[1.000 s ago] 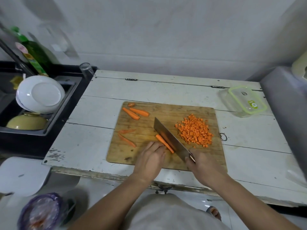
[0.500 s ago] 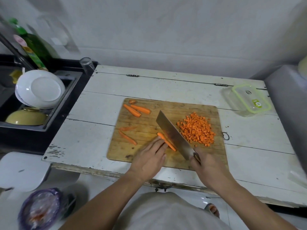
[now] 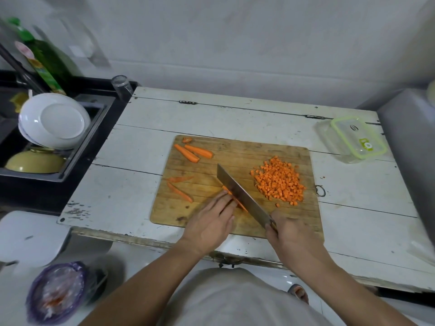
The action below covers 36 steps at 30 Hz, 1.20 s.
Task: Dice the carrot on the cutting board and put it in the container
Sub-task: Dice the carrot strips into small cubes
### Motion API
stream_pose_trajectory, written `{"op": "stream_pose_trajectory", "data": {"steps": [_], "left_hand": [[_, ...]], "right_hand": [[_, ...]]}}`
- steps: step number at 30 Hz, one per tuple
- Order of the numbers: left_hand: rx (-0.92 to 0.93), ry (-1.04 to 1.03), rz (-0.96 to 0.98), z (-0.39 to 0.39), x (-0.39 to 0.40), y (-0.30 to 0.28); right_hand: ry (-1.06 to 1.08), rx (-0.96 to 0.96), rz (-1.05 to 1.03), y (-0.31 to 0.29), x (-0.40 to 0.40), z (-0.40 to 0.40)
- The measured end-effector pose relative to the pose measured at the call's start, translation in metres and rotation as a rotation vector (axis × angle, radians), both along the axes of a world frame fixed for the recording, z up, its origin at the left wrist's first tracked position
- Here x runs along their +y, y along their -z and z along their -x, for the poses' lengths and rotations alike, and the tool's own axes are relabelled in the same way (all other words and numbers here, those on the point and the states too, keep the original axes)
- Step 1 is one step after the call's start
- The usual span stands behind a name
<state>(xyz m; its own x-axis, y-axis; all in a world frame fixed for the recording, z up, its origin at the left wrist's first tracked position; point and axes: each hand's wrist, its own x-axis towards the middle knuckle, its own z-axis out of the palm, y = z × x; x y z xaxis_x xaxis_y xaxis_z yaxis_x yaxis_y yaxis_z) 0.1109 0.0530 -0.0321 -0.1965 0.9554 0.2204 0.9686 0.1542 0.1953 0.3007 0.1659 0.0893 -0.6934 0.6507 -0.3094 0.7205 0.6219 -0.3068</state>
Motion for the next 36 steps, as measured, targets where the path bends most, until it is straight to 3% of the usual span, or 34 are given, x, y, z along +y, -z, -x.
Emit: {"op": "stream_pose_trajectory", "data": {"steps": [13, 28, 36], "left_hand": [[-0.038, -0.004, 0.103, 0.0, 0.001, -0.002], [-0.002, -0.019, 0.085, 0.0, 0.002, -0.007], [-0.006, -0.006, 0.093, 0.002, 0.004, -0.005]], "right_hand": [[-0.038, 0.025, 0.0, 0.004, 0.003, -0.002], [-0.091, -0.111, -0.046, 0.005, 0.006, -0.01], [-0.02, -0.195, -0.064, 0.016, 0.007, -0.001]]}}
